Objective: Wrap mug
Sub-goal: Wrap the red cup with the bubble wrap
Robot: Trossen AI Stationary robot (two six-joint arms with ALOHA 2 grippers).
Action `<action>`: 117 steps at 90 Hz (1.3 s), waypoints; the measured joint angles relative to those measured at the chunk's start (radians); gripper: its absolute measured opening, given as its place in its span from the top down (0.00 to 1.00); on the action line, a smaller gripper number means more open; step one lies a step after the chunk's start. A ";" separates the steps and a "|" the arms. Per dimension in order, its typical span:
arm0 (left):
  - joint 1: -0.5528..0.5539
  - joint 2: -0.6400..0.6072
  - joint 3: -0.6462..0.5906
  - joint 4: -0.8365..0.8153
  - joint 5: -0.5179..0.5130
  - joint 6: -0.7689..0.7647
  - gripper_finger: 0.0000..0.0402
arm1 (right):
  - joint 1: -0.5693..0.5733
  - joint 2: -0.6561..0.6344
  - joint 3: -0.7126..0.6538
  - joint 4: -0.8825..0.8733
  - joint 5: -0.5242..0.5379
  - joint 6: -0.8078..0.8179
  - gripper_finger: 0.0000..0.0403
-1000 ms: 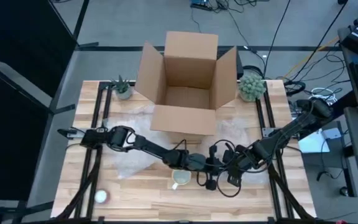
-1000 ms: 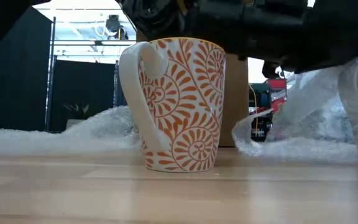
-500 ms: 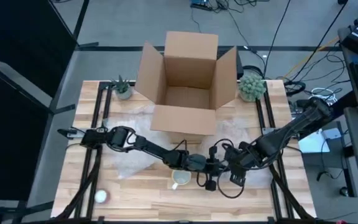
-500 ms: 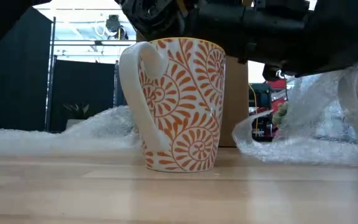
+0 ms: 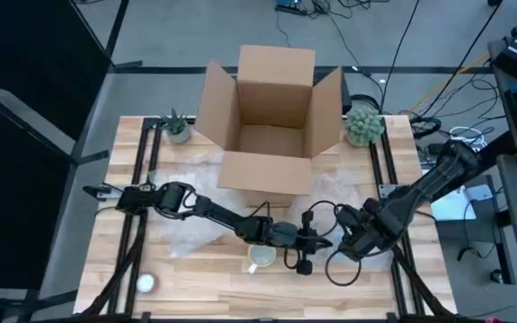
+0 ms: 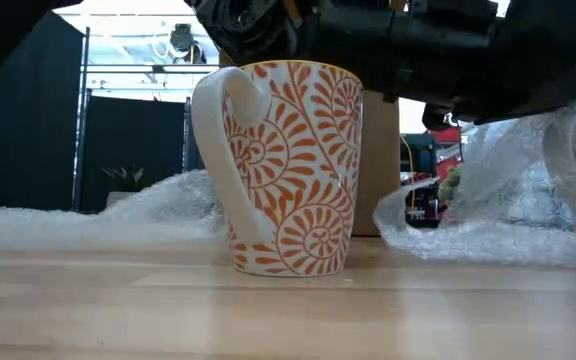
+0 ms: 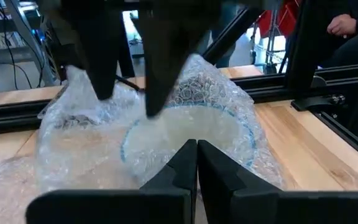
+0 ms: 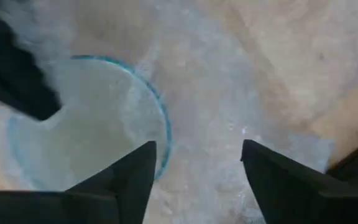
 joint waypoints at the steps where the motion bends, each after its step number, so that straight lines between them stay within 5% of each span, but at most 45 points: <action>1: 0.000 0.000 0.000 0.000 0.000 0.000 1.00 | 0.000 0.000 -0.007 0.010 0.001 0.001 0.41; 23: 0.000 0.001 0.000 0.008 -0.002 0.000 1.00 | -0.013 0.008 -0.139 0.200 0.011 0.045 0.42; 53: -0.008 -0.043 -0.004 -0.023 -0.005 0.006 1.00 | -0.014 0.021 -0.172 0.223 0.010 0.071 0.45; 76: -0.019 -0.184 -0.001 -0.364 -0.008 0.002 1.00 | -0.014 0.021 -0.172 0.239 0.004 0.063 0.46; 93: -0.035 -0.217 -0.002 -0.651 -0.106 -0.015 1.00 | -0.014 0.021 -0.172 0.243 0.003 0.044 0.46; 117: -0.014 -0.126 -0.010 -0.283 -0.080 -0.026 1.00 | -0.012 0.022 -0.172 0.249 0.019 0.036 0.46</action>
